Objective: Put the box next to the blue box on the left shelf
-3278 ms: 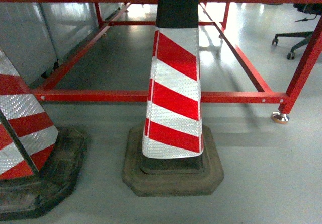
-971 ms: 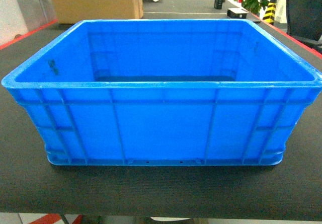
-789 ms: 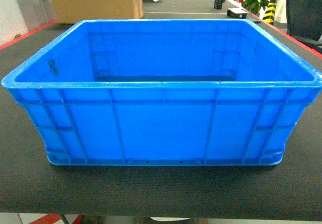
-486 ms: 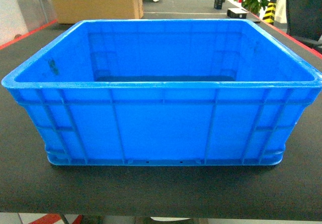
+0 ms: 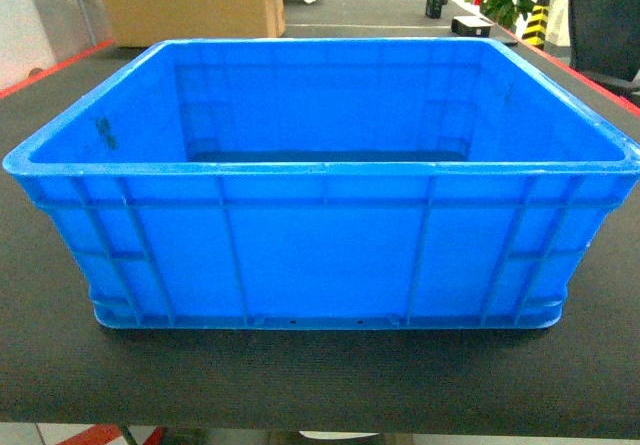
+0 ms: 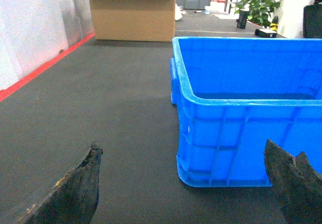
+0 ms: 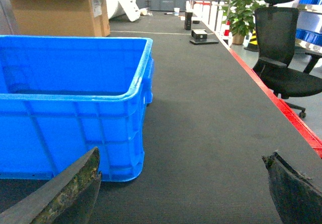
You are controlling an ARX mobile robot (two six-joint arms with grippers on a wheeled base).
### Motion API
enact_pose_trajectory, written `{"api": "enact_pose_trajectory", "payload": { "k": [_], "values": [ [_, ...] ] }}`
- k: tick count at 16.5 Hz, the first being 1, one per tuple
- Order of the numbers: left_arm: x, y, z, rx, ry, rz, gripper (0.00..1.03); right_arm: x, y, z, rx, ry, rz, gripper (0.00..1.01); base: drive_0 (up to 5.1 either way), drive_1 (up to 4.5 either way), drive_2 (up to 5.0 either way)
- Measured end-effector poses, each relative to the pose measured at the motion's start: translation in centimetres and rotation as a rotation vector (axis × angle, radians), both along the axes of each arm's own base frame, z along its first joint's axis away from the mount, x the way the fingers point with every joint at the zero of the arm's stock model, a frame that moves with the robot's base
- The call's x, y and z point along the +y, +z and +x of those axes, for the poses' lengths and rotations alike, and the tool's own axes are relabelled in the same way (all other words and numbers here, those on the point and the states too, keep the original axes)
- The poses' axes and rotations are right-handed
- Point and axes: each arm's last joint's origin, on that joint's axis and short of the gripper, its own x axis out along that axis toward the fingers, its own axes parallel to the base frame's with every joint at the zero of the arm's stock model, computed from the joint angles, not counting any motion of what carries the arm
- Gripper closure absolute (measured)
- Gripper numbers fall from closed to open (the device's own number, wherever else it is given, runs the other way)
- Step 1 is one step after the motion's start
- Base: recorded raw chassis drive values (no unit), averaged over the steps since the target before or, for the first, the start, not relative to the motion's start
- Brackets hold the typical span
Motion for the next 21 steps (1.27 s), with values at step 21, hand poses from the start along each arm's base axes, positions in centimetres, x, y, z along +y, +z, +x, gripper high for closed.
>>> {"api": "enact_pose_trajectory", "payload": {
  "k": [21],
  "values": [
    [-1.9,6.0,20.2,0.245,0.108,-0.017,0.05,3.2,7.9,19.8,0.409,0.047,0.056,0.03,0.0,0.0,0.0]
  ]
}}
